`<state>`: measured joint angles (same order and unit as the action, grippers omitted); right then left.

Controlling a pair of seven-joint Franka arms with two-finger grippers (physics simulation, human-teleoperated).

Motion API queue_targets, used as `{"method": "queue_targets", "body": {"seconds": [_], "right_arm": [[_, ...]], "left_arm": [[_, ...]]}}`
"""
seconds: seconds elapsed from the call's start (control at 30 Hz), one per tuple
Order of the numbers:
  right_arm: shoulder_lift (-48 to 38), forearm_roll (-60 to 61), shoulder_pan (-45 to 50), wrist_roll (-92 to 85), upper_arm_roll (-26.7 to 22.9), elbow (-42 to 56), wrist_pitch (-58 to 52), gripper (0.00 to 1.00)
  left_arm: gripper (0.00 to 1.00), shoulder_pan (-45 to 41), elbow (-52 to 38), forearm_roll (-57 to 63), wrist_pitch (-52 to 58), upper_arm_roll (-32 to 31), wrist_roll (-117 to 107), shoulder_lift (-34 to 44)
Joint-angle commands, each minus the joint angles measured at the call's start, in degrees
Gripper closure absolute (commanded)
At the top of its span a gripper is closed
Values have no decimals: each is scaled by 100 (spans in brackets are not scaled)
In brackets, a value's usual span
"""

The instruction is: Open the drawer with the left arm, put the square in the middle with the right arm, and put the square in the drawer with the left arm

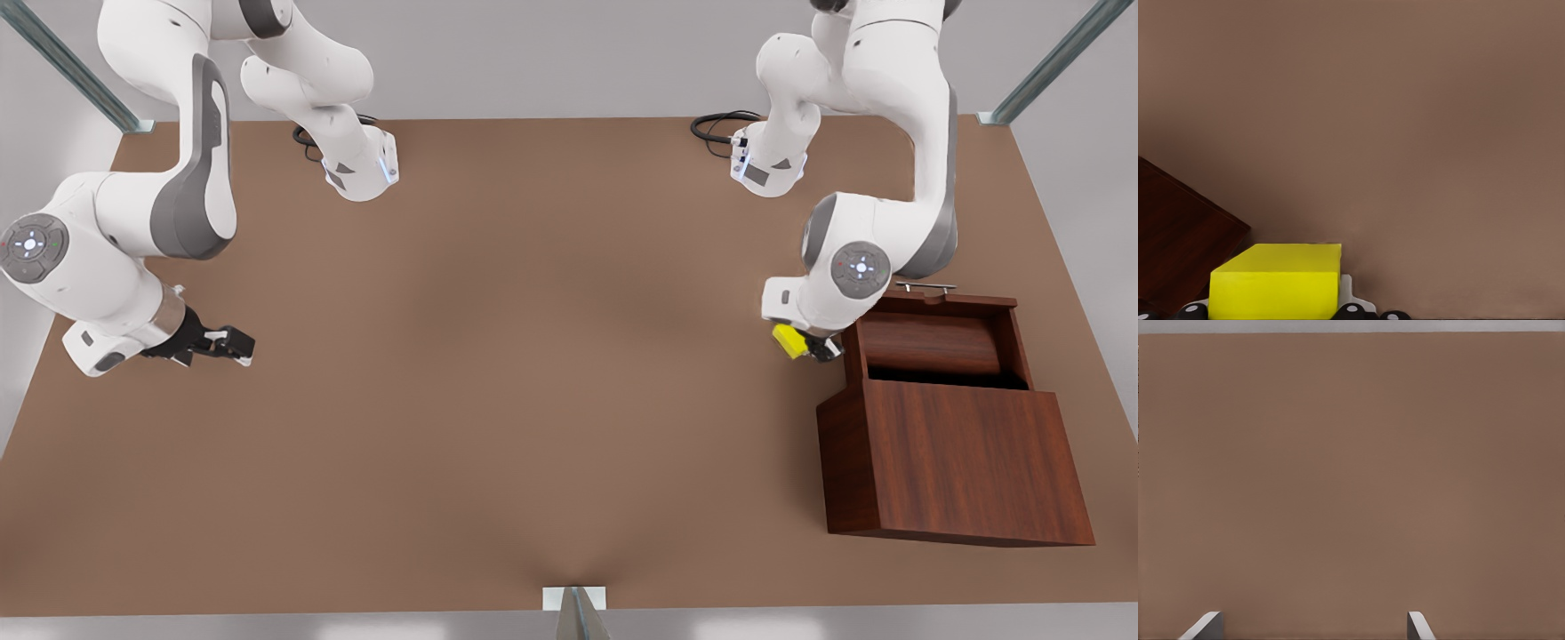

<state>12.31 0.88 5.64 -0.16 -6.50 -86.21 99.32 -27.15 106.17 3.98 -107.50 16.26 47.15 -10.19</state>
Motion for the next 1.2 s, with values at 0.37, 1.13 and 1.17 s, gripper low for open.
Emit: {"method": "queue_targets", "body": {"seconds": [0.37, 1.13, 1.17], "right_arm": [[-9, 0, -11, -10, -18, 17, 0, 0], [-71, 0, -90, -168, -27, 26, -18, 0], [-71, 0, -90, -168, -27, 26, -18, 0]], "left_arm": [[0, 385, -9, -328, -122, 1855, 2940, -475], [0, 2460, -1995, 190, 80, -1608, -4856, -247], [0, 2460, -1995, 182, 81, -1608, -4856, -229]]}}
